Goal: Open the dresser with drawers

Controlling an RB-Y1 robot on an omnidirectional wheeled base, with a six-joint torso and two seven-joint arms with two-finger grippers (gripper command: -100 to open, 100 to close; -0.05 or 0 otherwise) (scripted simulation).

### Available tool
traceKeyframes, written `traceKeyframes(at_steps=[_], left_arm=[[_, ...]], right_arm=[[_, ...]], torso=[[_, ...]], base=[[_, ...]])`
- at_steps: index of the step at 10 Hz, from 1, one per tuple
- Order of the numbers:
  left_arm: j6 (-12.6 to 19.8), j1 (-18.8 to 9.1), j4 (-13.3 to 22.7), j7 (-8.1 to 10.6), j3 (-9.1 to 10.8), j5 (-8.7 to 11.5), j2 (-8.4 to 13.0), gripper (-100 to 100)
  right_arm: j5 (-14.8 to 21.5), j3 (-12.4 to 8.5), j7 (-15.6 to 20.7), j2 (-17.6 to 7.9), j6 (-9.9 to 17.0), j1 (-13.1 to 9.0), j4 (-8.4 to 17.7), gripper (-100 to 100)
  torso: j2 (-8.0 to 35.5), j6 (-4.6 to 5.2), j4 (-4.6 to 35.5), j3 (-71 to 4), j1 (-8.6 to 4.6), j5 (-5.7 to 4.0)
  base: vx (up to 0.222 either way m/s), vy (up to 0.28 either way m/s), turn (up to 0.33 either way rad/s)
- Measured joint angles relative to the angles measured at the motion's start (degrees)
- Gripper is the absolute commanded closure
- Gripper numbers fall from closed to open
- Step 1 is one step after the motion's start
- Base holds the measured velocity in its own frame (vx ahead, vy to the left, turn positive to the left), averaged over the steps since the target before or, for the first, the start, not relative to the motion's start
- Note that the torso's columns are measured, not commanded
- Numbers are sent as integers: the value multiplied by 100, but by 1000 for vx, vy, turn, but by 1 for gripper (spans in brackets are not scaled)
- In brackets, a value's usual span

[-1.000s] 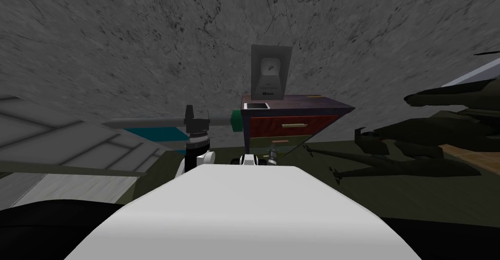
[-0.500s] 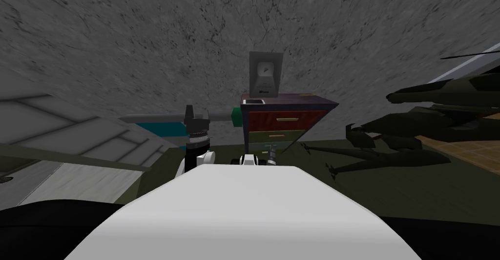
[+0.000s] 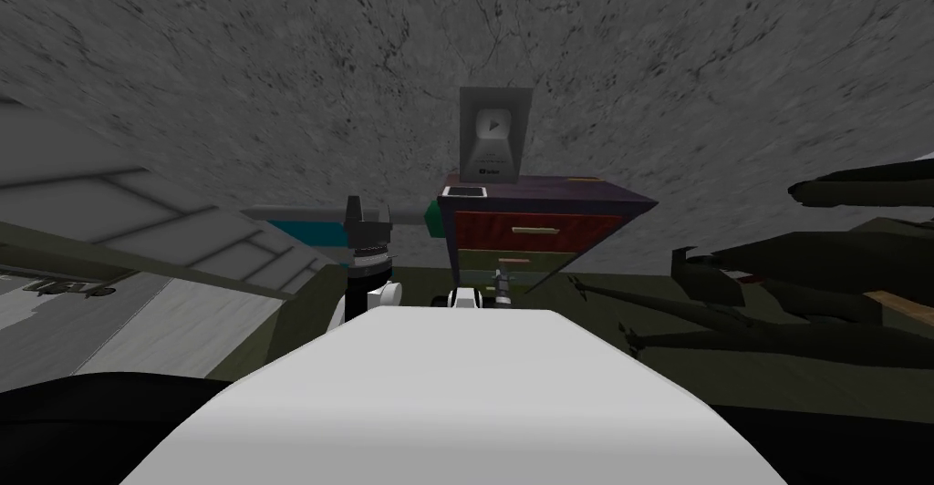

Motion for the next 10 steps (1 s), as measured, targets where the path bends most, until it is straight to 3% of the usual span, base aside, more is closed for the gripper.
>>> traceKeyframes(at_steps=[2,5,6,8,10], left_arm=[[0,0,0,0,0,0,0,0],[0,1,0,0,-1,0,-1,0],[0,1,0,0,-1,0,-1,0],[0,-1,0,0,-1,0,-2,0],[0,-2,0,0,-1,0,-2,0]], right_arm=[[95,120,-11,-125,-170,41,-204,-100],[18,63,76,-127,-350,-28,-348,-100],[13,60,94,-127,-374,-30,-363,100],[69,90,25,-144,-248,0,-299,100],[82,100,83,-173,-325,86,-464,100]], torso=[[-13,0,-4,-9,11,3],[-25,0,-7,-16,6,2],[-8,0,-4,-7,0,0],[-11,-4,-14,1,-5,-9],[16,-1,2,8,-8,-3]], base=[[28,-77,59],[55,-15,0],[-38,17,3],[-60,13,-28],[-173,-19,-28]])
